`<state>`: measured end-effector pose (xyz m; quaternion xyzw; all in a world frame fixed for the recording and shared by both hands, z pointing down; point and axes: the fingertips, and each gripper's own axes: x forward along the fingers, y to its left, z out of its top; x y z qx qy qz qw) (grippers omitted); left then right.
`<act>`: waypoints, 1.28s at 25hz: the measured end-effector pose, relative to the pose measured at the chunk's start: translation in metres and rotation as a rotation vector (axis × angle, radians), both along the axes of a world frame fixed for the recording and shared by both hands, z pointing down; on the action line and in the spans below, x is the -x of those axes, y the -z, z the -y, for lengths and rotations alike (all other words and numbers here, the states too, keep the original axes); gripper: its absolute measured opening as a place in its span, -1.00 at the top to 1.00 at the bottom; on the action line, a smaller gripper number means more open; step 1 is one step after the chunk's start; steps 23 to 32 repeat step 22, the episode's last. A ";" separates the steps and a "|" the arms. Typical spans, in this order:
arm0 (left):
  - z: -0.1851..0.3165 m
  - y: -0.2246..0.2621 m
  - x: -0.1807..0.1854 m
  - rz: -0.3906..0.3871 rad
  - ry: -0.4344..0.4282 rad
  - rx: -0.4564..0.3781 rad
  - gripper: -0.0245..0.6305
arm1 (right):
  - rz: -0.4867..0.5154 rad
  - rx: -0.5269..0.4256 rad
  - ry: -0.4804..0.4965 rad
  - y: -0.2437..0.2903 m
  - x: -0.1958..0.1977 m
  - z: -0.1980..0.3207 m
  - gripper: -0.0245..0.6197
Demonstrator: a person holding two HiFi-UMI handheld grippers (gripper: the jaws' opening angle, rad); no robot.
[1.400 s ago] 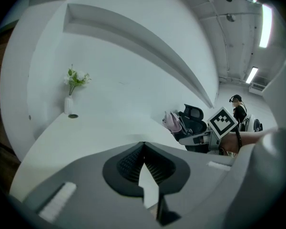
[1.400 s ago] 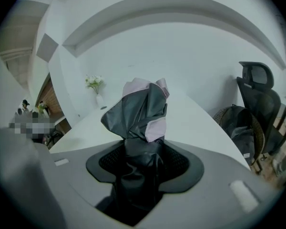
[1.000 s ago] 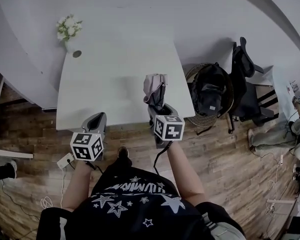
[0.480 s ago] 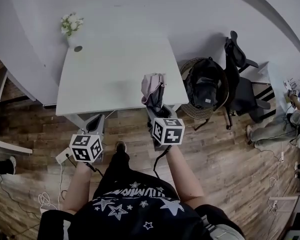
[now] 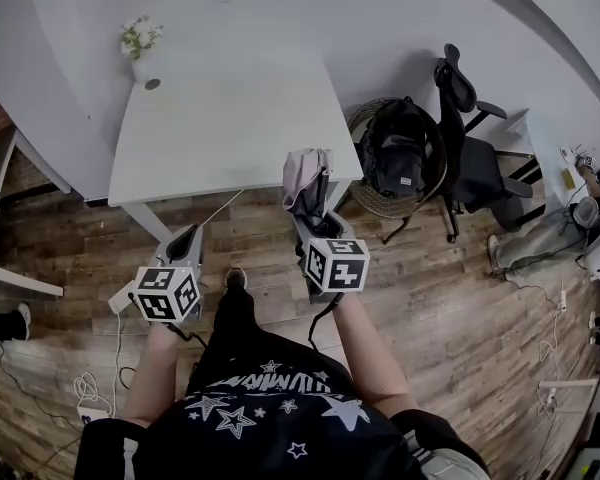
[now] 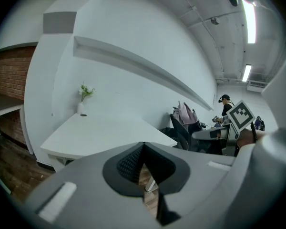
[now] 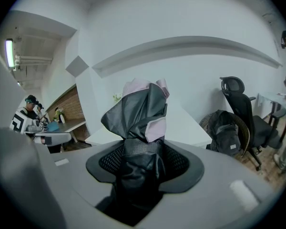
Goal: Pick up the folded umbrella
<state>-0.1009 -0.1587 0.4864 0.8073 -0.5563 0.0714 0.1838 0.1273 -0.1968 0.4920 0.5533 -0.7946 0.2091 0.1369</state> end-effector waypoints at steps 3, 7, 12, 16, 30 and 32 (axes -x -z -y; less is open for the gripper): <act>-0.013 0.001 -0.006 0.004 -0.007 -0.005 0.92 | -0.001 -0.003 0.006 0.000 -0.003 -0.016 0.18; -0.030 0.001 -0.009 0.001 -0.004 -0.009 0.92 | -0.001 -0.002 0.017 -0.004 -0.004 -0.035 0.18; -0.049 -0.006 -0.007 0.006 -0.002 -0.002 0.92 | 0.004 -0.005 0.016 -0.009 -0.003 -0.052 0.18; -0.054 -0.006 -0.005 0.009 -0.001 0.009 0.92 | 0.003 0.005 0.011 -0.011 -0.003 -0.055 0.19; -0.050 -0.004 -0.005 0.017 -0.007 0.001 0.92 | 0.002 0.012 0.022 -0.015 -0.001 -0.055 0.19; -0.050 -0.004 -0.005 0.017 -0.007 0.001 0.92 | 0.002 0.012 0.022 -0.015 -0.001 -0.055 0.19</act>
